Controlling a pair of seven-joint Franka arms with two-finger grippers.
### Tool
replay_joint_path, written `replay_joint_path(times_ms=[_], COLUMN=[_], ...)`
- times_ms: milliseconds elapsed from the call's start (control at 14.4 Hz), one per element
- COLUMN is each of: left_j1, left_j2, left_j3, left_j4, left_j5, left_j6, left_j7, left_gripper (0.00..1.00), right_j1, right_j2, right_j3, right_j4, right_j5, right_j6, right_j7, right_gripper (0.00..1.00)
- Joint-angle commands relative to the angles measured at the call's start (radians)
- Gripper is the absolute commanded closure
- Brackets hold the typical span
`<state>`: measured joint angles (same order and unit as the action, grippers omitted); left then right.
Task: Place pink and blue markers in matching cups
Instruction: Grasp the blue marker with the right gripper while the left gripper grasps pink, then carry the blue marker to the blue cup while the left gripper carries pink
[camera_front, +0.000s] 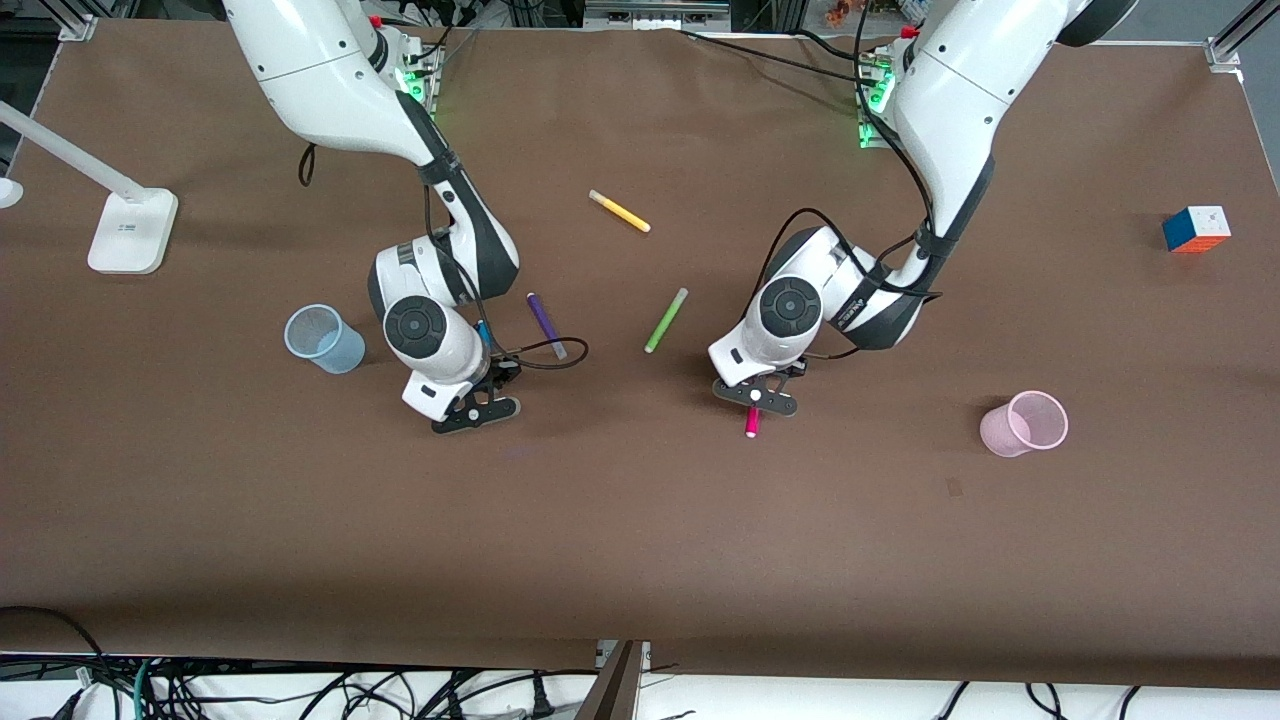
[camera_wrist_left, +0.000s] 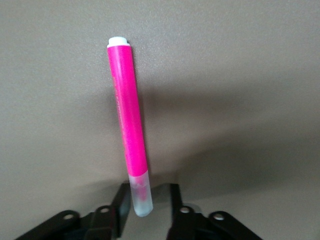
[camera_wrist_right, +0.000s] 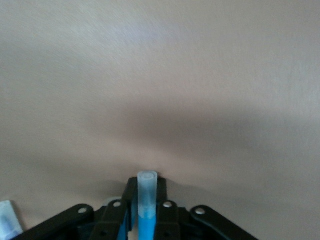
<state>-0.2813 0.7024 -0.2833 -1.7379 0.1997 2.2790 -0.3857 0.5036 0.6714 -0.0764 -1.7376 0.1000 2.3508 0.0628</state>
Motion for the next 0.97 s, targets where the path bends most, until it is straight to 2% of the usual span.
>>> replay_joint_path(times_ms=[0, 209, 348, 765, 904], left_j1=[0.005, 0.008, 0.019, 0.175, 0.233], left_j2=[-0.001, -0.041, -0.083, -0.101, -0.101], left_j3=[-0.001, 0.006, 0.012, 0.015, 0.022], left_j4=[0.015, 0.038, 0.070, 0.314, 0.337], left_j5=[0.033, 0.050, 0.104, 0.110, 0.151], left_j6=[-0.018, -0.142, -0.244, -0.678, -0.774], left_j7=[-0.002, 0.016, 0.112, 0.561, 0.678], left_gripper=[0.89, 0.94, 0.94, 0.92, 0.90], right_j1=[-0.002, -0.022, -0.037, -0.051, -0.051], right_j2=[-0.096, -0.188, -0.255, -0.398, -0.444], right_j3=[-0.022, -0.039, -0.060, -0.155, -0.202], right_j4=[-0.008, -0.004, -0.005, -0.043, -0.104], right_j5=[0.012, 0.014, 0.014, 0.017, 0.108], right_j6=[-0.074, -0.181, -0.282, -0.442, -0.439], right_j7=[-0.098, -0.226, -0.410, -0.887, -1.042], right_gripper=[1.00, 1.00, 1.00, 1.00, 1.00])
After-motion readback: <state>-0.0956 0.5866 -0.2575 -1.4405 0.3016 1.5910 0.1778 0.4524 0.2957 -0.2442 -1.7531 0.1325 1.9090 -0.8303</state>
